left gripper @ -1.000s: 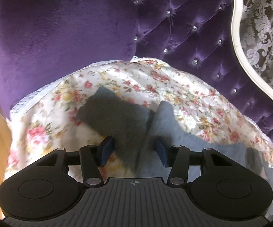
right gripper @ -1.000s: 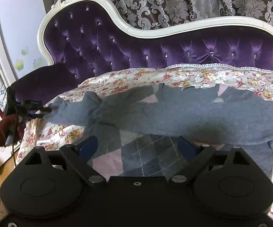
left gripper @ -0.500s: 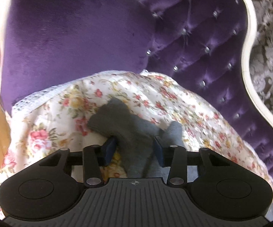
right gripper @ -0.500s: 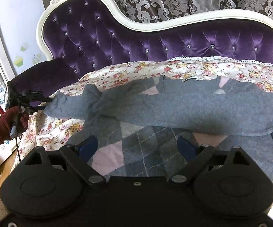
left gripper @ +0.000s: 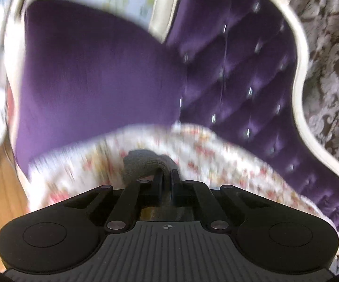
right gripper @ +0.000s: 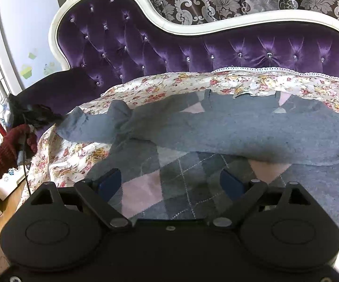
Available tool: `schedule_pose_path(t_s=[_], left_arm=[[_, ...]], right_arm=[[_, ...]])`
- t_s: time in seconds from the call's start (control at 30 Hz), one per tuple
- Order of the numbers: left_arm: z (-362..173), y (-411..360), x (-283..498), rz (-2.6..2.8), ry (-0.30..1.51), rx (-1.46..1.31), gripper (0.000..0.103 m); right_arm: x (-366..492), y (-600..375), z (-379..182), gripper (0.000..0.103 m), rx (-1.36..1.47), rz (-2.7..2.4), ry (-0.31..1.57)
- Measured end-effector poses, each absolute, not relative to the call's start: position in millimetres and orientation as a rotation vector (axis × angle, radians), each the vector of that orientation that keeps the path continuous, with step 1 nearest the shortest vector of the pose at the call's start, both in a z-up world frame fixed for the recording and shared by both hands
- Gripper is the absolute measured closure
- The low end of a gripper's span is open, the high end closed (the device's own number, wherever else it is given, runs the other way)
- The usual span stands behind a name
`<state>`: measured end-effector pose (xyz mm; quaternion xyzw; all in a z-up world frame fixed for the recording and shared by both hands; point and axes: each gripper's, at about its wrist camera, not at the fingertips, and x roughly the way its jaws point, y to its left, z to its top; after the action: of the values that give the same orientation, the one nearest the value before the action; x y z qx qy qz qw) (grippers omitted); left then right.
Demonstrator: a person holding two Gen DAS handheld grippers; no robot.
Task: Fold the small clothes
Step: 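Lift the sleeve with the left gripper, fold it across the body, release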
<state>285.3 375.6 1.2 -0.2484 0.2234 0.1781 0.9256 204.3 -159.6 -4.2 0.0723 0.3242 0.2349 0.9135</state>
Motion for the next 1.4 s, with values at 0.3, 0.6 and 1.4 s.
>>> schedule_pose_path(t_s=[0.3,0.6,1.4], left_arm=[[90.8,365.5,258.1,0.325,0.351,-0.405,0.097],[167.3,274.2,258.3,0.120,0.246,-0.272,0.097],[49.2,-99.2,350.5,-0.543,0.578,-0.174,0.063]], right_arm=[[197.9,-161.0,-4.8,0.011,0.207,0.501,0.663],[183.2,-175.7,-5.4,0.011,0.231,0.497,0.642],[154.2,-269.2,-25.6,0.011,0.411,0.340,0.609]])
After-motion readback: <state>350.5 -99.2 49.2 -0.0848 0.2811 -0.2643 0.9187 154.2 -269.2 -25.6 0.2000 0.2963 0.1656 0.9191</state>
